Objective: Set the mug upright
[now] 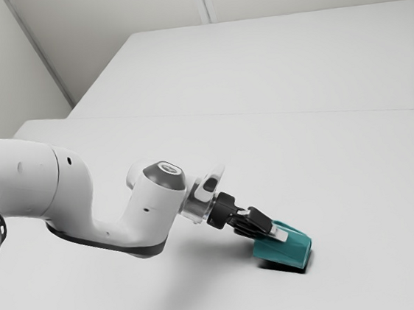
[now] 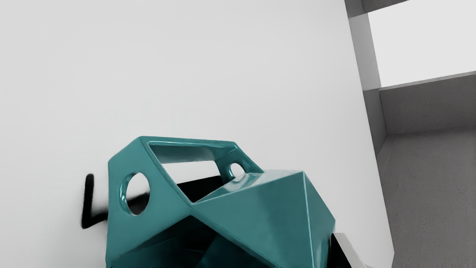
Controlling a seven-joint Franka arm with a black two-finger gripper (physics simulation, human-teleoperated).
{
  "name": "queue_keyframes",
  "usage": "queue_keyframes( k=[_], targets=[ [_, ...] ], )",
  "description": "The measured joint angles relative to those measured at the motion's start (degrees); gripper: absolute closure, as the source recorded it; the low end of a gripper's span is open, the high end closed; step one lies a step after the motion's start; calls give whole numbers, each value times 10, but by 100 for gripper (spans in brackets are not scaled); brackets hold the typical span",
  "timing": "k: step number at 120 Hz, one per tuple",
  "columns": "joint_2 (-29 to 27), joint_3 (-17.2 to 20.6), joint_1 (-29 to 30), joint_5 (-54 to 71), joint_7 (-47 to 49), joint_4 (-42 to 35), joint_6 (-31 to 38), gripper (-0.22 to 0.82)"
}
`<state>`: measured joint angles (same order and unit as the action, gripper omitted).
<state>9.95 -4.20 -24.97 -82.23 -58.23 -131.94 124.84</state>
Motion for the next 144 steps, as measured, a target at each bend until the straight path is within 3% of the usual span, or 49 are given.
queue_keyframes(
  k=[28, 60, 101, 144],
  targets=[
    [-14, 0, -1, 0, -3, 2, -3, 74],
    [-93, 0, -1, 36, 0, 2, 1, 78],
    [-200, 0, 59, 418, 97, 22, 15, 79],
    [-232, 25, 151, 742, 237, 23, -13, 79]
  ],
)
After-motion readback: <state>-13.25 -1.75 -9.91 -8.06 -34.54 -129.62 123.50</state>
